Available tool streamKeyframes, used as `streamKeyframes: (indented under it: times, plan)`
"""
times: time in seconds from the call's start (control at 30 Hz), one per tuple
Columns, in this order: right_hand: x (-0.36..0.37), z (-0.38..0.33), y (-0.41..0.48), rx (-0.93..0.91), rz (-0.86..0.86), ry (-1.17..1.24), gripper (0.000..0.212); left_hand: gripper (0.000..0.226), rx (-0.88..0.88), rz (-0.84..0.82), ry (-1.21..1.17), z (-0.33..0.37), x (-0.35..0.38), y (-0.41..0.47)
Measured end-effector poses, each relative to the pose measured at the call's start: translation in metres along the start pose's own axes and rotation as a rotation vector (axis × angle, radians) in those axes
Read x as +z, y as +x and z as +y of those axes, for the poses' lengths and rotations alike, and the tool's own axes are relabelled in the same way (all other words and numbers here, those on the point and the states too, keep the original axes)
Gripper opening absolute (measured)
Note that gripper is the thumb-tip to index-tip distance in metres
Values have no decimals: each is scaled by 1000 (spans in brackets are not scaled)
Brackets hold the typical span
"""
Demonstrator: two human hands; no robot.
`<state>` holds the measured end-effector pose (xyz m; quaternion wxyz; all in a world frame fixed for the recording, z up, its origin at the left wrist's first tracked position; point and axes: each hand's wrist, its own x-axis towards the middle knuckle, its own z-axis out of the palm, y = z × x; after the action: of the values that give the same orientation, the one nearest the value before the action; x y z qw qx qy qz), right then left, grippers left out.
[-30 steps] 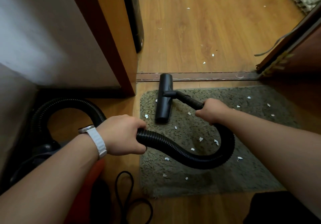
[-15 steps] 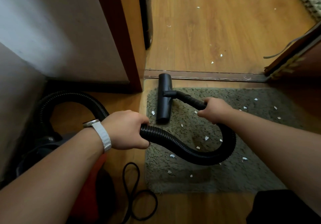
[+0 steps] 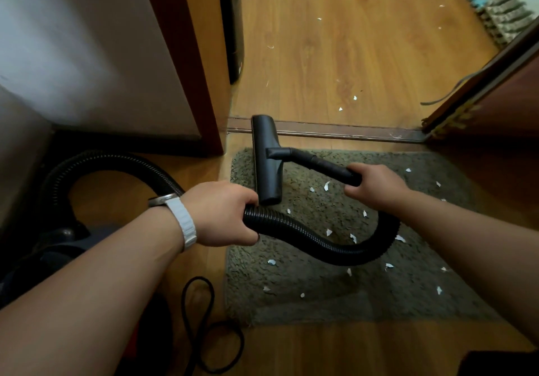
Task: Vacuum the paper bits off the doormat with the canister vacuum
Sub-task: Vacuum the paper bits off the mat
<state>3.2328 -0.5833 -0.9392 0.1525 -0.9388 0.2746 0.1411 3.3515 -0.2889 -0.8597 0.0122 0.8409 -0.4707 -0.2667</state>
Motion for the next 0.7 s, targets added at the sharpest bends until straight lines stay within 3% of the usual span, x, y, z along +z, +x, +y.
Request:
streamKeyframes:
  times: [0.13, 0.33, 0.7]
  plan:
    - [-13, 4, 3, -62, 16, -54, 20, 25, -4, 5, -13, 5, -1, -1]
    - [-13, -6, 19, -174, 67, -151, 33, 25, -20, 2, -36, 6, -1, -11]
    - [-9, -12, 31, -43, 15, -119, 24, 31, -80, -23, -36, 6, 1, -38]
